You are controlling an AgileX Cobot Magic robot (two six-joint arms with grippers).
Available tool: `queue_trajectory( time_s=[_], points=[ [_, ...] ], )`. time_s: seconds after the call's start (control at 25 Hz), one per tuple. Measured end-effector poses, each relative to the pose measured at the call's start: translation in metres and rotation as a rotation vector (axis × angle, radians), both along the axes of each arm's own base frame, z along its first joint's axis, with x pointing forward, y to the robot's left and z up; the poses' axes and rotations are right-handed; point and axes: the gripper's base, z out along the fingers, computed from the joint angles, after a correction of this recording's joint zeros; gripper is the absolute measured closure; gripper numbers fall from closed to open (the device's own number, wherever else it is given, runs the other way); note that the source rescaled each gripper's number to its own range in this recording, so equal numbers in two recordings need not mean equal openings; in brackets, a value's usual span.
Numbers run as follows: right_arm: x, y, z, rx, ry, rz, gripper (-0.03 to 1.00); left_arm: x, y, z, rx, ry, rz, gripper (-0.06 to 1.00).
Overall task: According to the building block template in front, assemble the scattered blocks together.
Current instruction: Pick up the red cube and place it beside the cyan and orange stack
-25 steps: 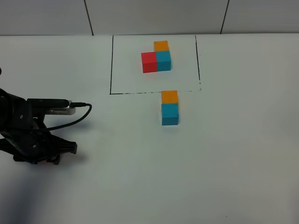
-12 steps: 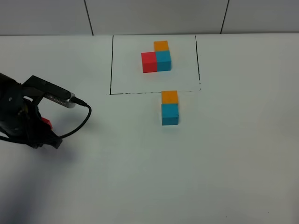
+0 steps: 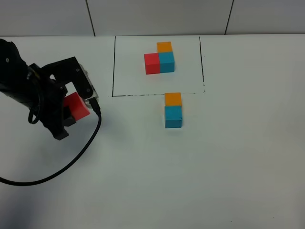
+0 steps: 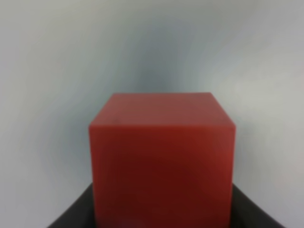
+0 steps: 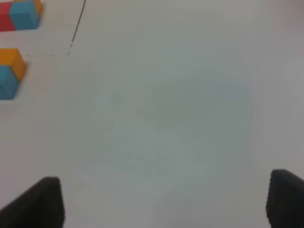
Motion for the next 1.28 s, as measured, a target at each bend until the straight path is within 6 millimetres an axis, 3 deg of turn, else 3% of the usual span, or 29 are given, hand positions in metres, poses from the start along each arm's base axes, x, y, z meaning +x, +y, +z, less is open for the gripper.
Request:
queue_trajectory(
  time_s=[0.2,0.4,0.68,1.0,1.28],
  points=[
    [0.000,0.000,0.000,0.000,0.000,0.000,0.24,0.017,-0.018,0.007,-0.003,0.001,-0.110,0.94],
    [0.000,0.000,0.000,0.000,0.000,0.000,0.24,0.031,-0.051,-0.019,0.092,0.116,-0.254,0.94],
    [0.000,0.000,0.000,0.000,0.000,0.000,0.24,0.048,-0.096,-0.046,0.235,0.150,-0.390,0.94],
    [0.000,0.000,0.000,0.000,0.000,0.000,0.24,0.065,-0.133,-0.064,0.262,0.160,-0.431,0.94],
    [0.000,0.000,0.000,0.000,0.000,0.000,0.24,0.064,-0.154,-0.078,0.268,0.177,-0.442,0.94]
  ],
)
